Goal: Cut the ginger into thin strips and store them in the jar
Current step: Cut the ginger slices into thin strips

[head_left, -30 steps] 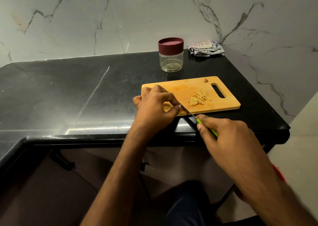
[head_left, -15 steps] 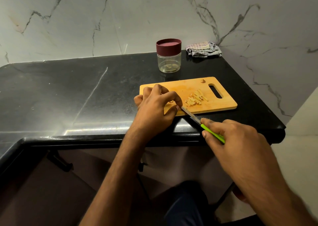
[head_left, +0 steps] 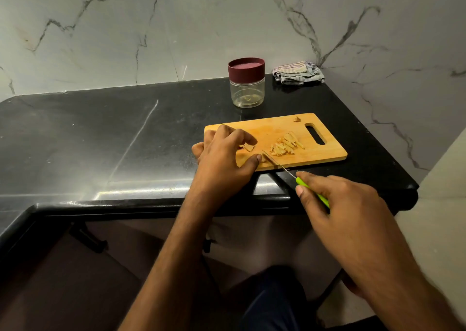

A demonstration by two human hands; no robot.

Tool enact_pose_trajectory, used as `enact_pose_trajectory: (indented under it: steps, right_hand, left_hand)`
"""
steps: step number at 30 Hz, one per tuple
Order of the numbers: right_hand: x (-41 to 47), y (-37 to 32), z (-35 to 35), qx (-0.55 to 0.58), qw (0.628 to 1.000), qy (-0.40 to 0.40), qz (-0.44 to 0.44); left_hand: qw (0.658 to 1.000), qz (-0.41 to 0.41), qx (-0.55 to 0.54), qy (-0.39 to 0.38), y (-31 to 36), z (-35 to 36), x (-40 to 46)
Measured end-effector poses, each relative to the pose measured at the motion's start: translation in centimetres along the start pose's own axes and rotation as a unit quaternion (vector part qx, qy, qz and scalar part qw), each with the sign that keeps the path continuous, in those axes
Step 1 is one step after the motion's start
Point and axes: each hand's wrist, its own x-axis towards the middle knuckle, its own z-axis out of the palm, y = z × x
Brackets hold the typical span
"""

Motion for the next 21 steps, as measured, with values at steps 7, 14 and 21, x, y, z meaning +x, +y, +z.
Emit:
enact_pose_trajectory:
  steps: [7,14,21]
  right_hand:
    - [0.0,-0.3,0.0,0.036,0.999,-0.002,-0.015]
    - [-0.2,-0.1,-0.2,0.031,0.999,-0.001,-0.018]
    - [1.1,-0.7,0.6,0.029,0.999,-0.016,-0.004]
  left_hand:
    - [1.0,-0.02,-0.013,-0.008,0.2,-0.2,-0.1]
    - [0.999,-0.028,-0.015,-0.014,0.3,-0.4,0.0]
    - [0.999,-0.033,-0.025,-0.021,0.4,-0.5,0.4]
